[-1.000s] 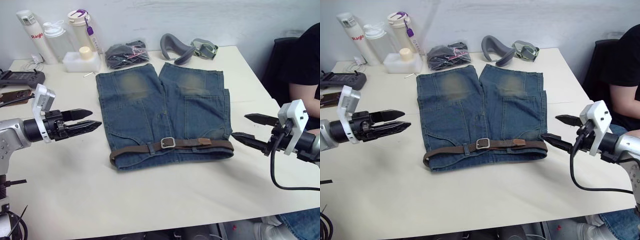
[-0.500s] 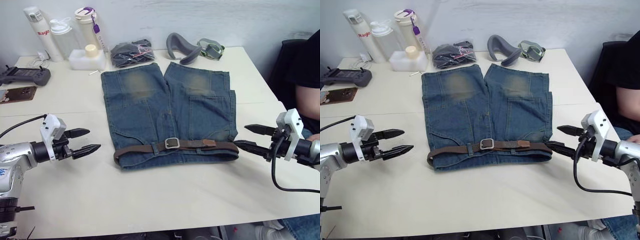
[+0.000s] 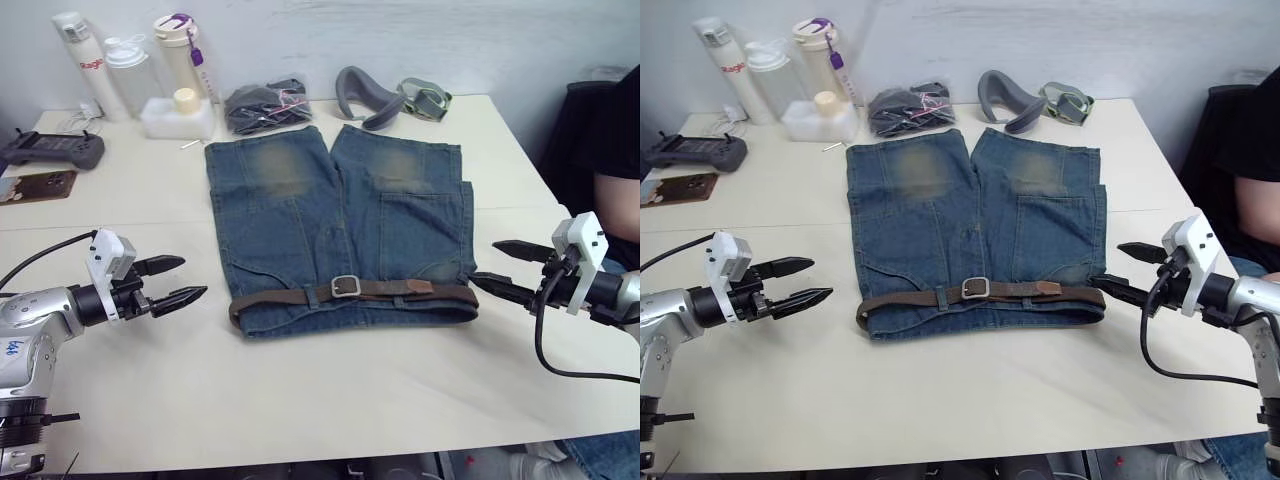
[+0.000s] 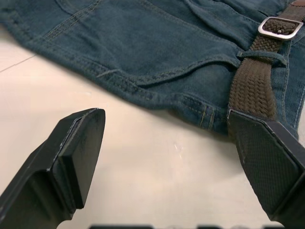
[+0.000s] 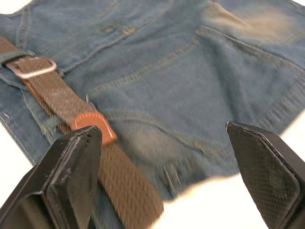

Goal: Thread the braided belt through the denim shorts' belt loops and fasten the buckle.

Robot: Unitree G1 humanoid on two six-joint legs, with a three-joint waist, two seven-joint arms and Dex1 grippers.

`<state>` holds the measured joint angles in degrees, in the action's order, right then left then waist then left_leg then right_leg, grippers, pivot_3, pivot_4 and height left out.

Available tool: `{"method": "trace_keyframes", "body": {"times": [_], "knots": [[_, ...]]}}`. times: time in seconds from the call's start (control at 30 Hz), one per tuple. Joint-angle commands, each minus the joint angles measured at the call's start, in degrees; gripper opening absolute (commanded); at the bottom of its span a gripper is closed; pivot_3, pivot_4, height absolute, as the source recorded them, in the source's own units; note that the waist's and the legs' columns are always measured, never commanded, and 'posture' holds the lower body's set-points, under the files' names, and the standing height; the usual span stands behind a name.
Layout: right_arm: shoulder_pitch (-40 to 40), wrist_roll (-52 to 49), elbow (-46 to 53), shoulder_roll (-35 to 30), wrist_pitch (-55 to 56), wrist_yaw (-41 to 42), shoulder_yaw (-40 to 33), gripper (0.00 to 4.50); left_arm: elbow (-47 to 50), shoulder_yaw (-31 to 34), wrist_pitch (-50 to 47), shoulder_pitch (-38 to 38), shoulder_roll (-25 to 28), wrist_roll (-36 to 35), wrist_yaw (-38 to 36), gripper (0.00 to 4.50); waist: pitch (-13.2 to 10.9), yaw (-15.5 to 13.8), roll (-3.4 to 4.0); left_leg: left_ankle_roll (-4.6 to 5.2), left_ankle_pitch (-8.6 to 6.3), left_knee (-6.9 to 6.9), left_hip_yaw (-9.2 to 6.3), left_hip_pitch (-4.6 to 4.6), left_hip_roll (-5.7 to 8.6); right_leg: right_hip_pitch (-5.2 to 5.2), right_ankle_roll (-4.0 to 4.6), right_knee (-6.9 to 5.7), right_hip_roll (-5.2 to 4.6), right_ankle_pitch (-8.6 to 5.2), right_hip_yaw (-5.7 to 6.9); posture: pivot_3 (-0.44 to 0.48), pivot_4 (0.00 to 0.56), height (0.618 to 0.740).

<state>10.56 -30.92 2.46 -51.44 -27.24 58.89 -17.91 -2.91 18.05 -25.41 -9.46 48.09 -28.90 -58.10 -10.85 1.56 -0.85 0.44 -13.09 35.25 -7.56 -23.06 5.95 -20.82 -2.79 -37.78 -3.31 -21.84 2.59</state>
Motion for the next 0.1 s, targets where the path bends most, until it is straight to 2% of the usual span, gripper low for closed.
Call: {"method": "trace_keyframes", "body": {"times": [0.03,0.1], "knots": [[0.6,-0.8,0.2,-0.2,-1.2,-0.4,-1.0,4.4,1.8,1.4,0.8,-0.1,-0.1,-0.7,0.2,4.5,-0.1,-1.0,0.15,-0.01,0.05,0.0,0.14,-0.03,-0.04,-0.04,-0.01,-0.13,-0.02,0.01,-0.02,0.0,0.15,0.74],[0.7,-0.9,0.1,-0.2,-1.5,-0.5,-1.3,4.4,1.9,1.5,0.6,-0.2,-0.3,-1.3,-0.2,4.5,-0.1,-1.5,0.17,0.11,0.0,0.01,0.26,0.0,-0.11,-0.05,-0.02,-0.2,-0.03,0.02,0.0,0.0,0.15,0.74]]}}
